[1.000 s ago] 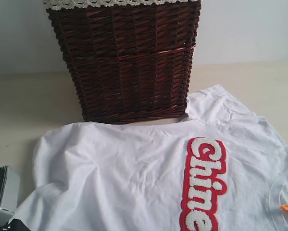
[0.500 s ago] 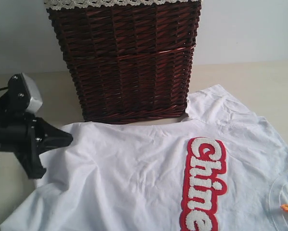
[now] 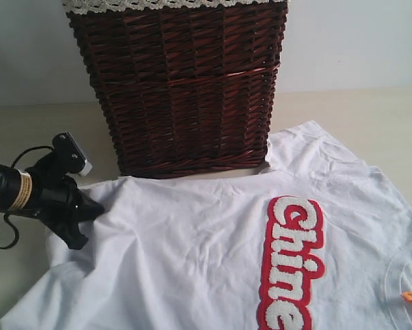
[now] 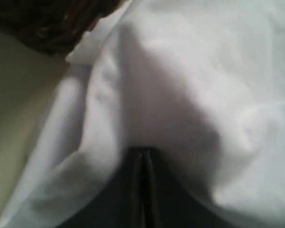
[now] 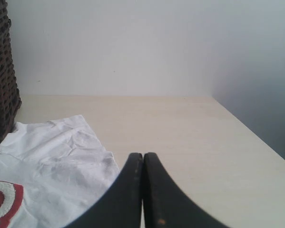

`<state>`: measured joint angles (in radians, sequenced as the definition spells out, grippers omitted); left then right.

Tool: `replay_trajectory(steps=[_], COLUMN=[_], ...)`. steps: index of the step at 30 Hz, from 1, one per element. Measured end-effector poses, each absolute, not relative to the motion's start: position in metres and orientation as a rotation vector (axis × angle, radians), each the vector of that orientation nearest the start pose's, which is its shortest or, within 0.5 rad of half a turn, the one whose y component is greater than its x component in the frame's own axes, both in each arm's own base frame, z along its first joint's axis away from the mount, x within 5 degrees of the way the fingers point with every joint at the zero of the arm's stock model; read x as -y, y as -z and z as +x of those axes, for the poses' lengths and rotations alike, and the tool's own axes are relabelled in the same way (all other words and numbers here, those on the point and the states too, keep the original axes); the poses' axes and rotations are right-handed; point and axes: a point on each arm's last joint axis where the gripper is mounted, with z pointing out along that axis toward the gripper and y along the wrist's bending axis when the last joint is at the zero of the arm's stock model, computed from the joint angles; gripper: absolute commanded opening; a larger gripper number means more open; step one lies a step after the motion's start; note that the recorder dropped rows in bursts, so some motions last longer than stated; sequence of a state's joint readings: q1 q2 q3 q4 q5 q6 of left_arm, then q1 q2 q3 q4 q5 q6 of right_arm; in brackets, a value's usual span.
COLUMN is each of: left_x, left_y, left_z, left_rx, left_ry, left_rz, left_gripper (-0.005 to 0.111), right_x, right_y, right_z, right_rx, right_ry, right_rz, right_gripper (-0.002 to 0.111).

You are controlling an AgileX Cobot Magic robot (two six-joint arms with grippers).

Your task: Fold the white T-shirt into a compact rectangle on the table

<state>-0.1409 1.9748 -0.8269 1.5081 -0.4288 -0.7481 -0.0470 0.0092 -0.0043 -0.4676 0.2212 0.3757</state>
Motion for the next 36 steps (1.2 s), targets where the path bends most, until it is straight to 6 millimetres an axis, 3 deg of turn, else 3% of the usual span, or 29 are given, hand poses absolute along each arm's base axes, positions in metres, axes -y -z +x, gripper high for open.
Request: replay_trajectory(steps=[9, 12, 15, 18, 21, 24, 27, 30, 36], left_x=[0.090, 0.085, 0.068, 0.044, 0.026, 0.010, -0.005, -0.016, -0.013], left_y=[-0.089, -0.100, -0.125, -0.148, -0.153, -0.140, -0.129, -0.121, -0.108], left_z=[0.343, 0.344, 0.341, 0.327, 0.302, 0.272, 0.251, 0.237, 0.221], left_rx=[-2.140, -2.173, -2.180, -2.186, -2.178, -2.183, -2.185, -2.151, -2.104], left_ry=[0.349, 0.343, 0.316, 0.327, 0.458, 0.597, 0.603, 0.553, 0.559], left_rz=[1.109, 1.020, 0.916, 0.852, 0.864, 0.882, 0.903, 0.977, 1.095], left_gripper=[0.000, 0.000, 0.000, 0.000, 0.000, 0.000, 0.000, 0.000, 0.000], right_x=[0.012, 0.012, 0.012, 0.012, 0.012, 0.012, 0.012, 0.012, 0.012], right_y=[-0.196, -0.196, -0.196, -0.196, -0.196, -0.196, -0.196, -0.196, -0.196], right_z=[0.056, 0.056, 0.056, 0.056, 0.056, 0.056, 0.056, 0.056, 0.056], right_rx=[-1.689, -1.689, -1.689, -1.689, -1.689, -1.689, -1.689, -1.689, -1.689], right_ry=[0.180, 0.180, 0.180, 0.180, 0.180, 0.180, 0.180, 0.180, 0.180], right_rz=[0.045, 0.045, 0.045, 0.045, 0.045, 0.045, 0.045, 0.045, 0.045], right_gripper=[0.000, 0.000, 0.000, 0.000, 0.000, 0.000, 0.000, 0.000, 0.000])
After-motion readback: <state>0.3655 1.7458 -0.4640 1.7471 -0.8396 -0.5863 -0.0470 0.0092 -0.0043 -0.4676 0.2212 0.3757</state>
